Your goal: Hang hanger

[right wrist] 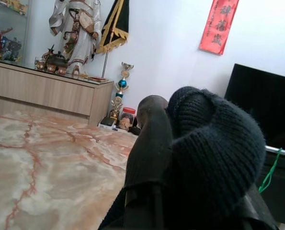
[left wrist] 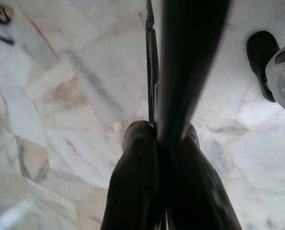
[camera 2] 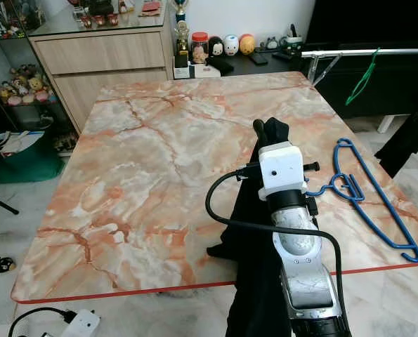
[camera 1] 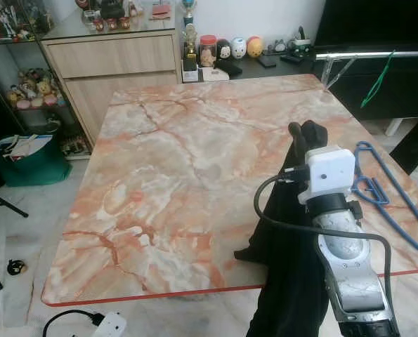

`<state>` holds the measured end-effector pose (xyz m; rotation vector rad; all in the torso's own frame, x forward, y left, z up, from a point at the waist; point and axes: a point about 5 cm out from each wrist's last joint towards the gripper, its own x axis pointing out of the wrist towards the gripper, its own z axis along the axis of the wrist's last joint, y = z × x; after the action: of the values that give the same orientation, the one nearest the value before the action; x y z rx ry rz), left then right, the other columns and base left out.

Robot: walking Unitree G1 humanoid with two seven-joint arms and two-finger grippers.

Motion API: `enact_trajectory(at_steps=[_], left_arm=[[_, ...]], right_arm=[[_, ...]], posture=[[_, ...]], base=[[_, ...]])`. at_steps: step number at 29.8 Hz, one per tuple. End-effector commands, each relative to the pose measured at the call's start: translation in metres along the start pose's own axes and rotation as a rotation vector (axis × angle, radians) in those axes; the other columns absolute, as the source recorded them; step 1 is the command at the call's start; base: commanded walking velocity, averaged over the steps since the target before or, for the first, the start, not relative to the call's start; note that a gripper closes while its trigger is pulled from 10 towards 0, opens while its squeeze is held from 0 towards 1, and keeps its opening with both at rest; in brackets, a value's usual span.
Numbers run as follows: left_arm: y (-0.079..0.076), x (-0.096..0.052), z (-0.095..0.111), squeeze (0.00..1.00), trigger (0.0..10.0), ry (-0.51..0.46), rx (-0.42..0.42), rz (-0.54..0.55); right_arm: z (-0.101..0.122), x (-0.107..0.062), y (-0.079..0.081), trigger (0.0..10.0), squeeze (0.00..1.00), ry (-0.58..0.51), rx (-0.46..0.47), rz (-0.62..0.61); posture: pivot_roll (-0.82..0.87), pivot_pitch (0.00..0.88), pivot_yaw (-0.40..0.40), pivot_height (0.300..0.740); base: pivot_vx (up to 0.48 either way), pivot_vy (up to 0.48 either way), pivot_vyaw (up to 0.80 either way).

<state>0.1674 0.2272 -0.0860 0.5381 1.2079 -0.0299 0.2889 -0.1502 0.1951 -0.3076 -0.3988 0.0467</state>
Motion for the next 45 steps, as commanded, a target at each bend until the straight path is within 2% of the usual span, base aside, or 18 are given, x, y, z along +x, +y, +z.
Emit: enact_trajectory(at_steps=[1,2,3,6,16,24,26,31,45], left_arm=[[0.001,0.000,-0.005,0.00,10.0,0.034,-0.035,0.007],[-0.004,0.000,-0.010,0.00,10.0,0.060,-0.154,-0.040],[-0.006,0.000,-0.011,0.00,10.0,0.062,-0.195,-0.060],[-0.007,0.000,-0.010,0.00,10.0,0.055,-0.219,-0.082],[-0.009,-0.001,-0.011,0.00,10.0,0.071,-0.176,-0.129],[-0.010,-0.001,-0.010,0.00,10.0,0.054,-0.186,-0.150],[-0.010,-0.001,-0.010,0.00,10.0,0.063,-0.149,-0.160],[-0.009,-0.001,-0.008,0.00,10.0,0.056,-0.133,-0.165],[-0.007,-0.001,-0.006,0.00,10.0,0.040,-0.154,-0.148]], right_arm=[[0.012,0.008,0.002,10.0,0.00,-0.067,0.009,0.005],[0.013,0.008,0.003,10.0,0.00,-0.069,0.011,0.009],[0.013,0.008,0.003,10.0,0.00,-0.070,0.011,0.009],[0.013,0.008,0.002,10.0,0.00,-0.069,0.010,0.006],[0.013,0.008,-0.003,10.0,0.00,-0.071,0.001,-0.002],[0.012,0.008,-0.002,10.0,0.00,-0.068,0.009,-0.002],[0.012,0.008,-0.002,10.0,0.00,-0.067,0.009,-0.002],[0.012,0.008,-0.003,10.0,0.00,-0.066,0.009,-0.005],[0.013,0.010,-0.003,10.0,0.00,-0.069,0.010,-0.007]], posture=[[0.02,0.000,0.039,0.740],[0.01,0.000,0.041,0.740],[0.01,0.000,0.041,0.740],[0.01,0.000,0.043,0.740],[0.01,0.000,0.035,0.740],[0.01,0.000,0.036,0.740],[0.01,0.000,0.037,0.740],[0.01,0.000,0.040,0.740],[0.01,0.000,0.041,0.740]], base=[[0.000,0.000,0.00],[0.000,0.000,0.00],[0.000,0.000,0.00],[0.000,0.000,0.00],[0.000,0.000,0.00],[0.000,0.000,0.00],[0.000,0.000,0.00],[0.000,0.000,0.00],[0.000,0.000,0.00]])
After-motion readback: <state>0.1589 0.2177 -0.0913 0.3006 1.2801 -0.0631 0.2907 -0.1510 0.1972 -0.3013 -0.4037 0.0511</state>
